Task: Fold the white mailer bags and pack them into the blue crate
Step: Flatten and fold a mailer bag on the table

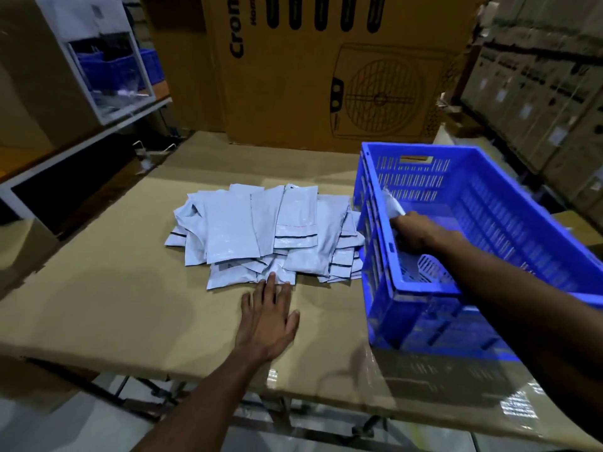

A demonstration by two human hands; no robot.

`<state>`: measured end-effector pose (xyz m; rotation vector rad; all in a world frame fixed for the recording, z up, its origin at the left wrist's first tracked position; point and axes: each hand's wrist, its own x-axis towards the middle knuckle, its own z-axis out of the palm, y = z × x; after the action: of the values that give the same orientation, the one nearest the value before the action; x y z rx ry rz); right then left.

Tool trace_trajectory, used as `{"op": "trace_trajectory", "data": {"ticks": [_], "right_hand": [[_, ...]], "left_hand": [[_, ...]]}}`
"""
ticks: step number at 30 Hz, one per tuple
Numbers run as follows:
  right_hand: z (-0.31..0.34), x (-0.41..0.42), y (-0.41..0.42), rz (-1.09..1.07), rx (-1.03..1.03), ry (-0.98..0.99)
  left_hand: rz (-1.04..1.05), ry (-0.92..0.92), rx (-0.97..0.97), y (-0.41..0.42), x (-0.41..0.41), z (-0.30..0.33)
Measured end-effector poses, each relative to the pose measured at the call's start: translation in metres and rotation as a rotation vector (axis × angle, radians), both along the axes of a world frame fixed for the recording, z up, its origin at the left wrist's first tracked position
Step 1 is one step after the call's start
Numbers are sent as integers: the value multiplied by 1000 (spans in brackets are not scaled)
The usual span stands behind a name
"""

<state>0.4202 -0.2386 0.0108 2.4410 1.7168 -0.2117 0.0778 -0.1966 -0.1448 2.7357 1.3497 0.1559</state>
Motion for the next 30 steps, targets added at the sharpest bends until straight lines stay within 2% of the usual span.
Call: {"op": "trace_trajectory", "data": {"ticks": [5,10,16,18,22,24,27,30], "right_hand": [[-14,7,8,77,30,136],[-11,2,3,131,169,251],[-12,1,3,42,175,379],[-7,2,1,9,275,332],[15,-4,-1,3,684,192],[24,-13,2,26,831,198],[37,-31,13,16,918,268],[43,-53,28,113,885,263]], "left_hand": [[16,-14,-8,3,1,-1],[15,-13,-6,2,1,-1],[19,-1,-25,2,-1,3],[22,-20,-14,1,-2,3],[17,-51,2,4,-8,-1],[9,-74,-5,7,-12,-5],[4,-79,18,13,-23,-7],[41,-105,68,18,-39,-5]]}}
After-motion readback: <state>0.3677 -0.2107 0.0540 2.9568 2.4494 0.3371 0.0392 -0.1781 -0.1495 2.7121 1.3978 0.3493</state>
